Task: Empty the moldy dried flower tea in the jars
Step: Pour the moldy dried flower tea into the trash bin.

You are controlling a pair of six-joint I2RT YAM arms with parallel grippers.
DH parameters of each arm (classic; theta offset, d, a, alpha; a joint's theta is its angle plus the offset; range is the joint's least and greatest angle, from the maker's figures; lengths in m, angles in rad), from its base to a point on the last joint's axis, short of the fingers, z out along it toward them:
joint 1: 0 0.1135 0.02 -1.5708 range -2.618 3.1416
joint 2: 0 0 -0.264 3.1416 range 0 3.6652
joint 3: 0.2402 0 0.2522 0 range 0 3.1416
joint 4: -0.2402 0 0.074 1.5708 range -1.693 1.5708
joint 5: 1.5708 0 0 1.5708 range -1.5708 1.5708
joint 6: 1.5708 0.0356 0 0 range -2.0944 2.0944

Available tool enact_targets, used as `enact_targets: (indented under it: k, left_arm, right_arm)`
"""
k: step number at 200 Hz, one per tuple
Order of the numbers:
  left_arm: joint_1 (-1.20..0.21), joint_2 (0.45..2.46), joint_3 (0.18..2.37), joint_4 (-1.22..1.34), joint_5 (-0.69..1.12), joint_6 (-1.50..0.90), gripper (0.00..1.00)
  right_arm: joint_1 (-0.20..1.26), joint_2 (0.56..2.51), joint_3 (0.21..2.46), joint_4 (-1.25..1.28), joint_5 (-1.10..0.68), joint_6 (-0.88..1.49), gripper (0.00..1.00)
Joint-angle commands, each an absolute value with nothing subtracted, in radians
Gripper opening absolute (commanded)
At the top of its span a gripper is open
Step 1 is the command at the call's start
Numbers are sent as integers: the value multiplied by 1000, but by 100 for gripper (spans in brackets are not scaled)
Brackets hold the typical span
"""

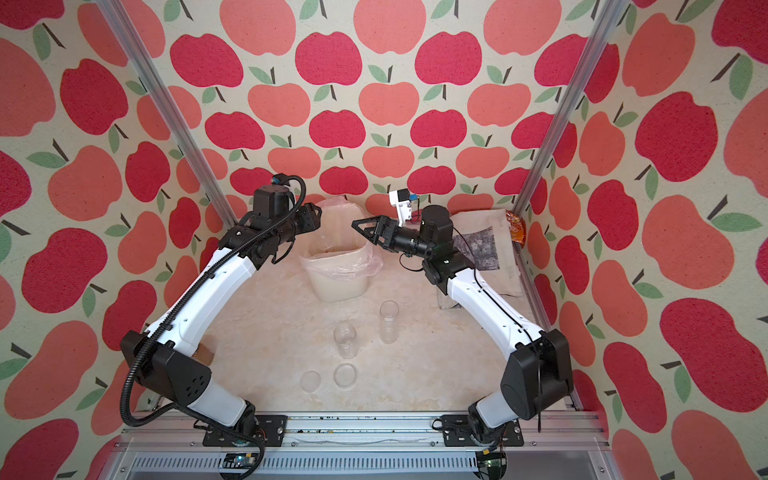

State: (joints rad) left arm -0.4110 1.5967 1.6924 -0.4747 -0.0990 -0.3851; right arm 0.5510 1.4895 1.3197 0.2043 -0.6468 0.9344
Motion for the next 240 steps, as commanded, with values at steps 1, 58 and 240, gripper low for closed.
enact_targets:
  k: [1, 58, 240]
  left_arm:
    - [-447, 1618, 1760, -543, -248, -223, 0]
    - [-572, 1651, 1790, -477, -464, 66, 0]
    - [-505, 1714, 1936, -670, -248, -147, 0]
  right_arm:
    - [542, 1418, 1295, 48, -609, 788, 91]
    - [525, 1317, 1233, -117, -538, 644, 95]
    - [501, 1194, 1116, -208, -491, 543, 99]
